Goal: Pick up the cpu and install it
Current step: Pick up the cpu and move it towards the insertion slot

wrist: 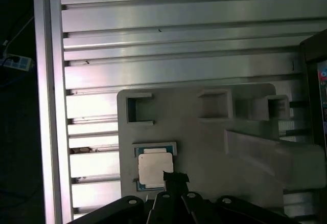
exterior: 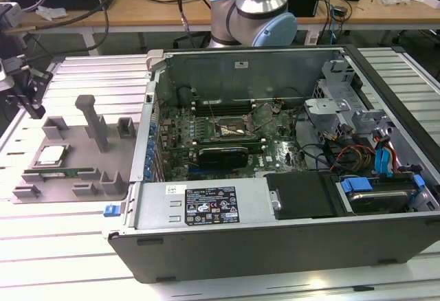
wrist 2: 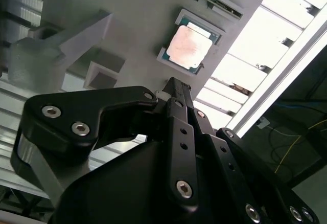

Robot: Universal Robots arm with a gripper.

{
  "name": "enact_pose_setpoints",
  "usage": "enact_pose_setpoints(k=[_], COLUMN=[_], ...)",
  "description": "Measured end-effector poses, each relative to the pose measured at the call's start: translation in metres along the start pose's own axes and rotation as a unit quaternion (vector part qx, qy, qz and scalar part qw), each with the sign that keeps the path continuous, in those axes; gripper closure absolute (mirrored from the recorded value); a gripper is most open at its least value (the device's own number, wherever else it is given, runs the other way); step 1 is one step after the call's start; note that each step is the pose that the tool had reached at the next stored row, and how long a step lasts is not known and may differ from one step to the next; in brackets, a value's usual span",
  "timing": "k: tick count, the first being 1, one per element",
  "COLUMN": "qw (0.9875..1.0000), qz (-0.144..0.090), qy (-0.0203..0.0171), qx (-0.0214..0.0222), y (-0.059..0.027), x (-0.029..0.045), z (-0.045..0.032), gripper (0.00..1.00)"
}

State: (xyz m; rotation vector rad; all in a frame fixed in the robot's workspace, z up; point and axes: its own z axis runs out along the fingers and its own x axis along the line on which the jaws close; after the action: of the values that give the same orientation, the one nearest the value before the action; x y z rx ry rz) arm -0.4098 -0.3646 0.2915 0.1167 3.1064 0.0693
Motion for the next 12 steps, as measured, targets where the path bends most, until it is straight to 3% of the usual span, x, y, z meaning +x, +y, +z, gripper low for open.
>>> enact_pose_setpoints(k=[4, 12], qw=[1.0, 1.0], qz=[0.0, 0.0], qy=[0.0001, 0.0001], qx=[0.0001, 0.0001], y=[-0.0008, -0.0014], x=[0.0046, 0.0076], z=[0.0092, 0.0183], gripper=[0.89, 0.89])
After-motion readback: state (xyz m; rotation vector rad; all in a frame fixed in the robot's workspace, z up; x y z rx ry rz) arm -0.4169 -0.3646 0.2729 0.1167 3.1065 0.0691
